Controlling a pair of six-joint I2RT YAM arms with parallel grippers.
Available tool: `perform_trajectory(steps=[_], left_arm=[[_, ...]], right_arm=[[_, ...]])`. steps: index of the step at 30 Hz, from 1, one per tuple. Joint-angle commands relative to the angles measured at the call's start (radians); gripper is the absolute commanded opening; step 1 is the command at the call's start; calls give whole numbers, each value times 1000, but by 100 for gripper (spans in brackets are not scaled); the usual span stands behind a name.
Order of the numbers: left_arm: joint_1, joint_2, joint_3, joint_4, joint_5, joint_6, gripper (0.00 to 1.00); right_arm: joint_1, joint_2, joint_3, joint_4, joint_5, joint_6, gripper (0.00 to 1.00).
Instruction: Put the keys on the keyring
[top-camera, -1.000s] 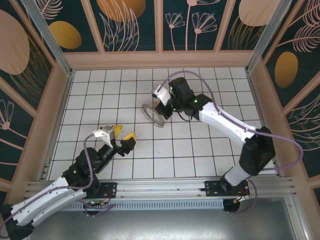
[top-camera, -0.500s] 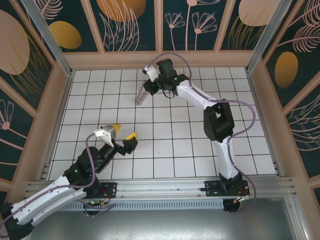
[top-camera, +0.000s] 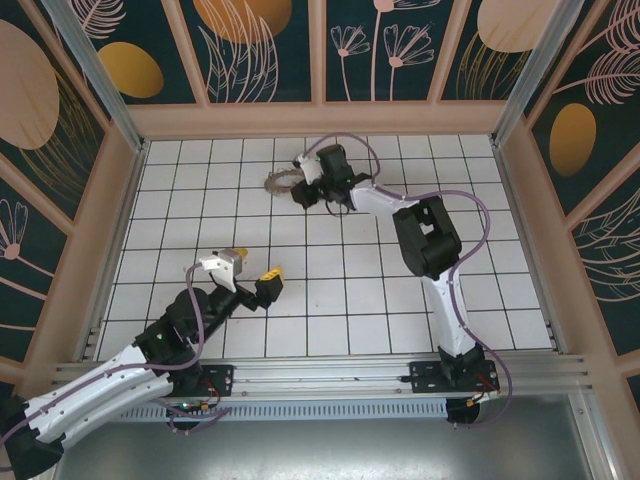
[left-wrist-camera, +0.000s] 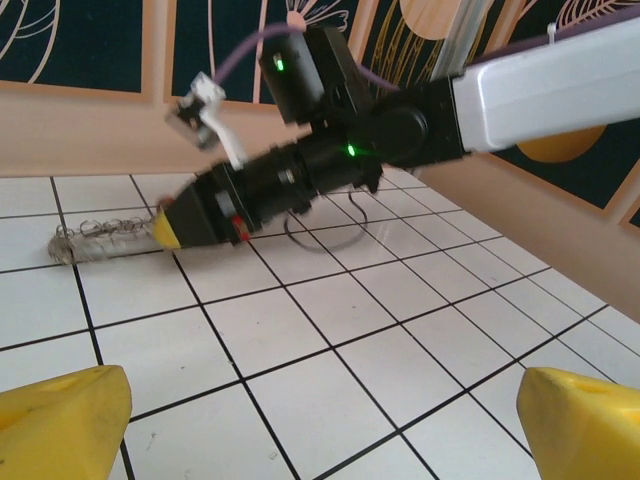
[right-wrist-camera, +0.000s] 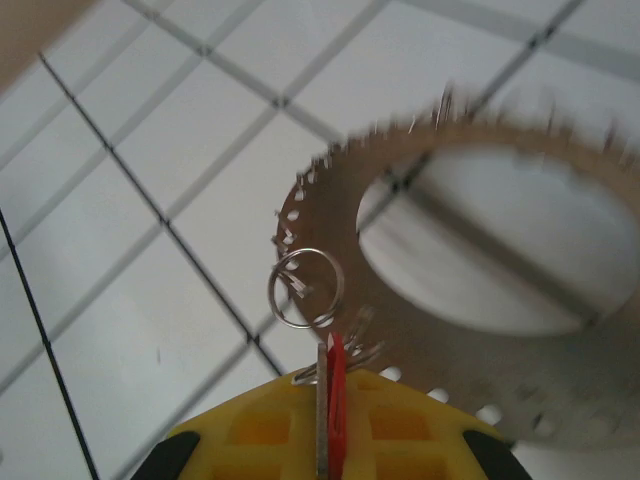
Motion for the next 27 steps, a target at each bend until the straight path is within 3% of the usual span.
perform_trajectory(steps=[1, 6, 10, 18, 22, 25, 27], left_arm=[[-1, 7, 30, 46, -13, 27, 98], [-1, 24, 25, 64, -3, 24, 98], [-2, 39, 32, 51, 2, 29, 98], [-1, 5, 32, 0, -31, 9, 98], [-1, 8, 50, -44, -88, 7, 98], [-1, 25, 78, -74, -112, 11, 99], [0, 75, 95, -47, -109, 18, 99]], right_arm=[[10, -108, -148, 114, -57, 47, 0], [32, -209, -389, 201, -43, 72, 0], [38, -249, -486, 211, -44, 81, 3], [45, -452, -707, 257, 21, 65, 37], [46, -606, -773, 195, 145, 35, 62], [40, -761, -841, 190, 276, 17, 98], [14, -848, -900, 228, 386, 21, 99]])
